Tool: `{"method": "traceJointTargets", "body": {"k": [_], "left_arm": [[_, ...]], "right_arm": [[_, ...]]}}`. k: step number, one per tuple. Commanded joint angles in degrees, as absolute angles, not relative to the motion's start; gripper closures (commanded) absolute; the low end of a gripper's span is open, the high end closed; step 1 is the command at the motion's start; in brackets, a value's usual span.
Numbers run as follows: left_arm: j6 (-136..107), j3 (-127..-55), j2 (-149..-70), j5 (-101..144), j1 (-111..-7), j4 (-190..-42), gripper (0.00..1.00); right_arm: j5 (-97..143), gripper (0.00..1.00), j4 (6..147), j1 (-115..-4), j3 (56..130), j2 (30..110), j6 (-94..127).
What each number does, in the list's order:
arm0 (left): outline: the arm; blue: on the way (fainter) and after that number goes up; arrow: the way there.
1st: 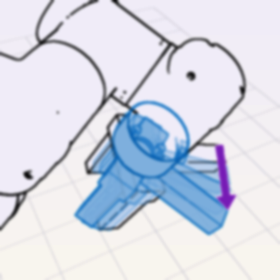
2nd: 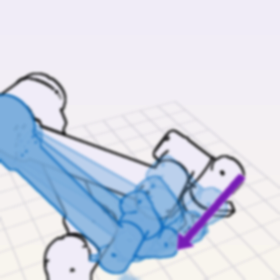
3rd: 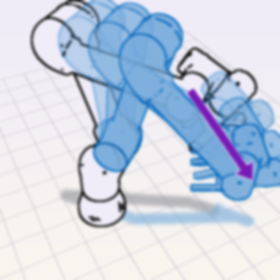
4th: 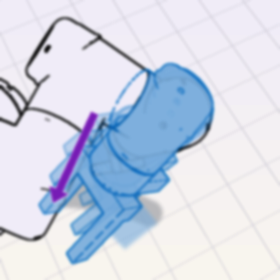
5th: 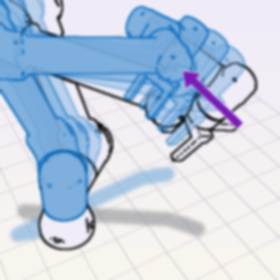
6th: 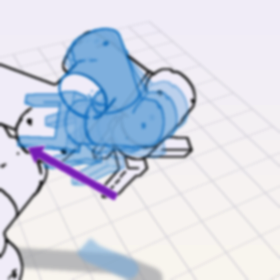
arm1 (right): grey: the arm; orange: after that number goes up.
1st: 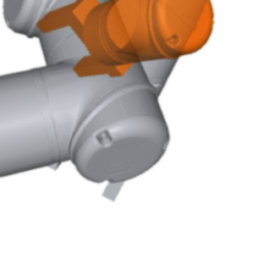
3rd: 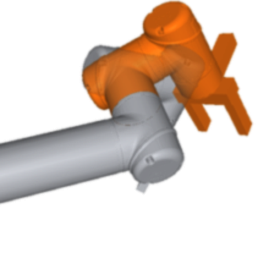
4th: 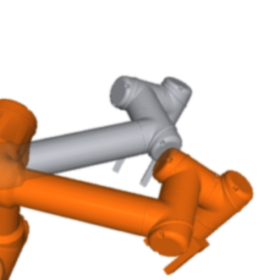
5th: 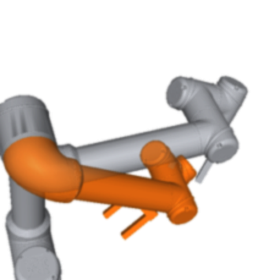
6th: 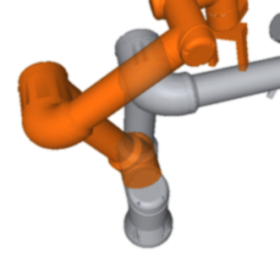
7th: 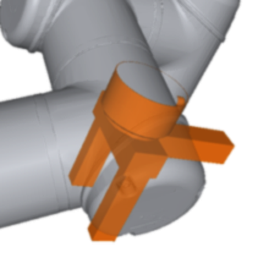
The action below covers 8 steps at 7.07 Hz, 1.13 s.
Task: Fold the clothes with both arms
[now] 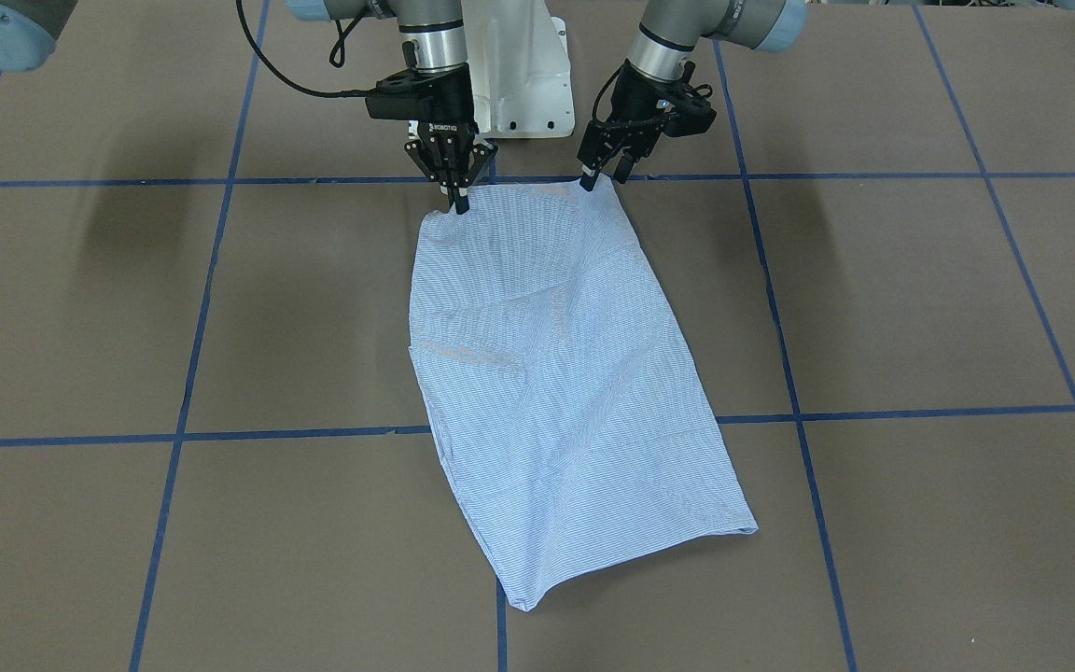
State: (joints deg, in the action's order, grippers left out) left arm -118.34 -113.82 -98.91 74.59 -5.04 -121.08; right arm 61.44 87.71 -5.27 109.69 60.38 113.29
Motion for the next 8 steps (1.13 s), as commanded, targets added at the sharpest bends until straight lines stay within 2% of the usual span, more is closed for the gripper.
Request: {"method": "traceJointTargets", "body": {"k": [1,5,8], "left_arm": [[-118.0,-113.4,-99.1,74.5,-5.0,-121.1,0.3],[-118.0,-113.3,-99.1,74.5,-4.9,-121.1,0.32],[-118.4,-112.2,-99.3,74.4,-4.7,-121.4,0.48]], "right_arm": [[61.4,1.0,87.7,-5.3,109.7,60.6,113.3],[61.3,1.0,87.7,-5.2,109.7,60.7,113.3],[61.3,1.0,87.7,-5.2,109.8,60.6,113.3]]}}
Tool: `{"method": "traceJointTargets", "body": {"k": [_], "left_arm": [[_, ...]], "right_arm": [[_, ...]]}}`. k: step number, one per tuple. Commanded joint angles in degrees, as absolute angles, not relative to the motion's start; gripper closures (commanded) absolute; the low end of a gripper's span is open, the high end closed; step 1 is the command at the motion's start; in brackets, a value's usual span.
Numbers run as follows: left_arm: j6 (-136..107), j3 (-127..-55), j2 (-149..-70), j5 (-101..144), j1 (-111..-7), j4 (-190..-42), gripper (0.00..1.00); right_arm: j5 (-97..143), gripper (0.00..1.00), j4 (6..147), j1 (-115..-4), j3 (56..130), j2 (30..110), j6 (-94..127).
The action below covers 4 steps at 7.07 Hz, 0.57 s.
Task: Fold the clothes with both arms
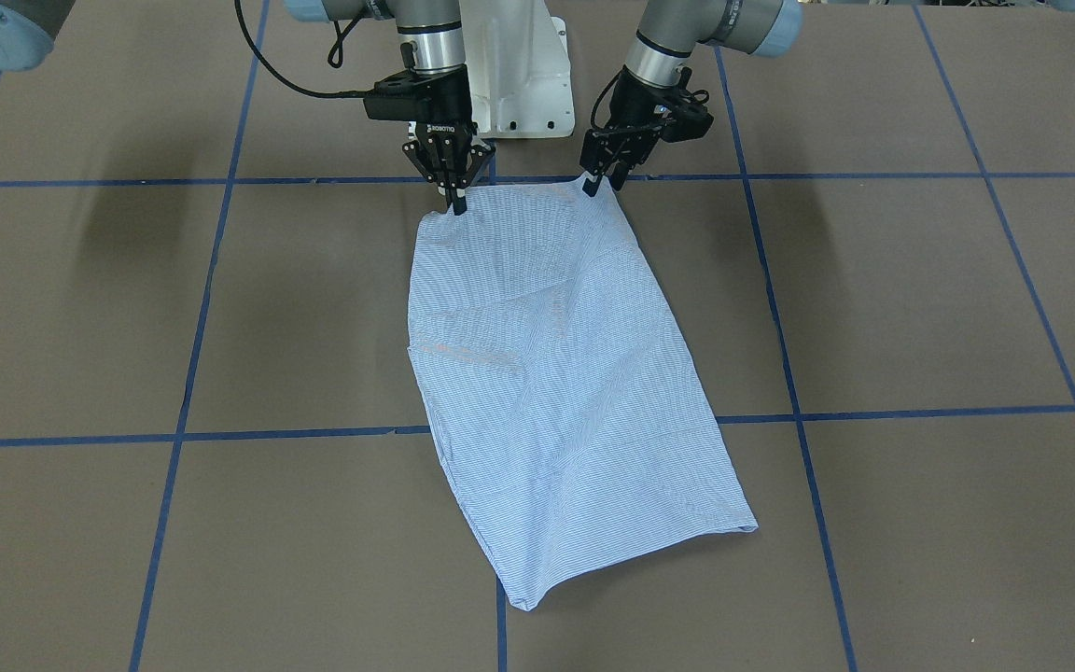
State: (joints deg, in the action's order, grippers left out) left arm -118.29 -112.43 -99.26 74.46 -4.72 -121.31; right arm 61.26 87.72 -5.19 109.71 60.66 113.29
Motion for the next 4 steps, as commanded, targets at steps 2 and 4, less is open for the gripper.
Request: {"method": "traceJointTargets", "body": {"k": [2,4], "left_arm": [[-118.4,-112.2,-100.0,74.5,-4.6,-121.5,0.78],[-118.4,-112.4,-100.3,74.4,-4.7,-121.6,1.0]], "right_arm": [[61.3,1.0,87.7,-5.2,109.7,60.6,113.4],[61.3,1.0,87.7,-5.2,109.6,61.0,113.4]]}}
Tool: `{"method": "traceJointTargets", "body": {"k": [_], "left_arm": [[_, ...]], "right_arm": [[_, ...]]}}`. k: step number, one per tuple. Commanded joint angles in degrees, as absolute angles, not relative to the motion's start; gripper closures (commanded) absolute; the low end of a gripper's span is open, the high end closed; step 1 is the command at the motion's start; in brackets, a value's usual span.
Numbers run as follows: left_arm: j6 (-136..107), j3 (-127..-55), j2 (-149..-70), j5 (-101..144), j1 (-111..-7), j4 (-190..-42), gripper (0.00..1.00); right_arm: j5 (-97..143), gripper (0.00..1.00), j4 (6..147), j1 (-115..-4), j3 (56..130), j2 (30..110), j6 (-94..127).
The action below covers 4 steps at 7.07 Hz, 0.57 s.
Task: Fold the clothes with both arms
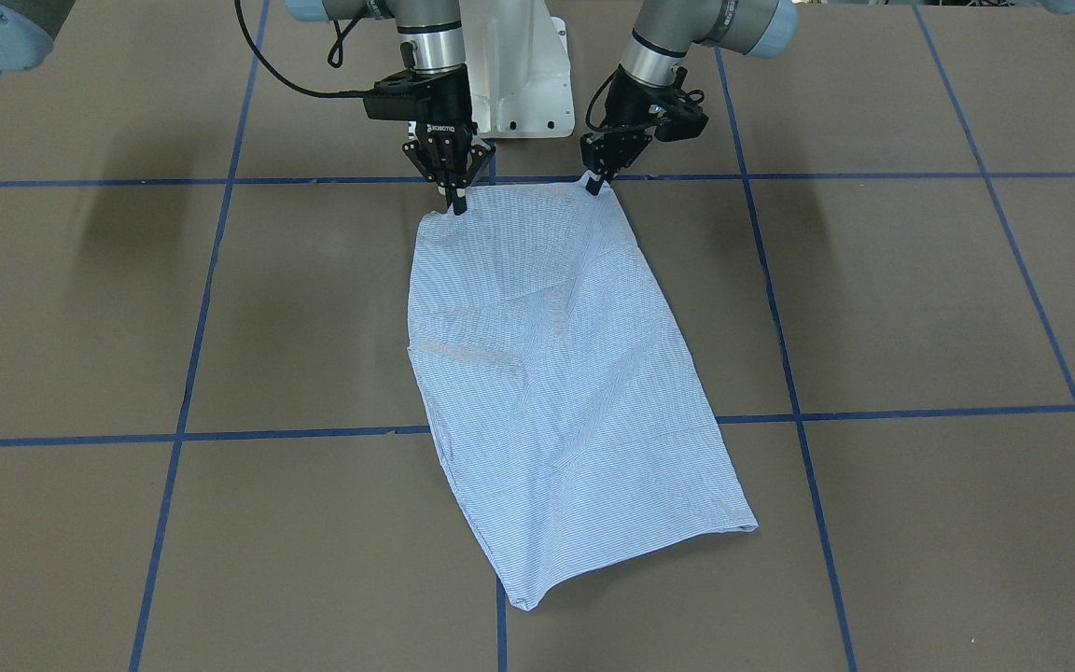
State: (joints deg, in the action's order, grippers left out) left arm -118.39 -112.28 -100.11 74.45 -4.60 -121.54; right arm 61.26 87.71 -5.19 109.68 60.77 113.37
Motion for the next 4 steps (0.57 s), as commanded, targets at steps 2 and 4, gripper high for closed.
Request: {"method": "traceJointTargets", "body": {"k": [2,4], "left_arm": [[-118.1,-114.8,-100.3,74.6,-4.8,-121.6,1.0],[-117.9,-122.9,-99.2,75.4,-5.3,-121.1,1.0]], "right_arm": [[61.3,1.0,87.7,-5.3,110.0,61.8,113.3],[61.4,1.0,89.1,-3.6,118.2,66.2,113.2]]}}
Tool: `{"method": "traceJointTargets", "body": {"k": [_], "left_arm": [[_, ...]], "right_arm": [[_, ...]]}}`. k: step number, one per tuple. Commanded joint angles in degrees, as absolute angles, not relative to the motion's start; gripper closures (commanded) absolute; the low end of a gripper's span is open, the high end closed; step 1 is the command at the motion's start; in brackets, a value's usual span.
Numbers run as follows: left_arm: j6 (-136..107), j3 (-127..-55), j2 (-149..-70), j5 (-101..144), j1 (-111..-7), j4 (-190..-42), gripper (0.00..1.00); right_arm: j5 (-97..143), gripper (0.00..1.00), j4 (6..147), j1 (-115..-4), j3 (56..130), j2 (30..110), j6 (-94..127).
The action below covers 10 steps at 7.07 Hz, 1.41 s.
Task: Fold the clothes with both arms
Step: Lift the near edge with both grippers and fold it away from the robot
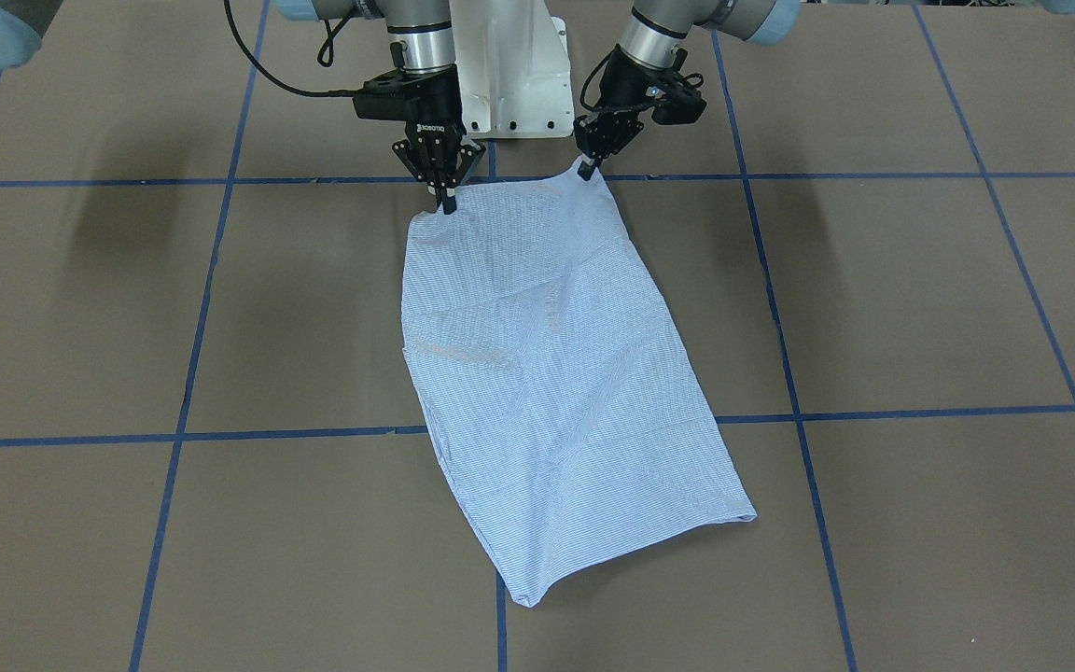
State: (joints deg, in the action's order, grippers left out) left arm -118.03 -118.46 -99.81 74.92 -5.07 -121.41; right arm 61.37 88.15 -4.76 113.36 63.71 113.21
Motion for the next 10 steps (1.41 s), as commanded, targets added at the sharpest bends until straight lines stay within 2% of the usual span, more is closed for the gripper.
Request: {"method": "traceJointTargets", "body": {"k": [1,3,4,5,6,8,10], "left_arm": [[-117.9,-124.6,-99.4,75.4,-5.4,-121.0,1.0],[-117.9,-133.1,-99.6,75.7,-5.5,-114.5,1.0],[-117.9,-138.8,-100.4,79.6,-5.9,-108.3,1.0],[-117.3,-139.1,-102.4,82.6,-10.5,-104.9,1.0],[-111.3,-135.7,-107.4,85.1,-15.4,-100.7,1.0],[-103.5,-123.3,-114.3,85.3,-24.6,-100.2,1.0],[-95.3,-117.5,-115.6,85.5,-31.9,-100.8,1.0]], "right_arm": [[59.9,1.0,92.9,-1.0,123.9,67.4,113.3],[59.3,1.0,101.5,2.4,133.5,67.4,113.5],[59.3,1.0,104.3,1.9,136.3,67.0,113.4],[59.8,1.0,104.4,-0.4,135.8,66.4,112.7],[60.2,1.0,104.6,-2.7,134.1,64.4,110.7],[63.8,1.0,104.4,-10.2,126.9,57.0,106.7],[67.0,1.0,104.0,-16.9,118.6,51.0,102.7]]}}
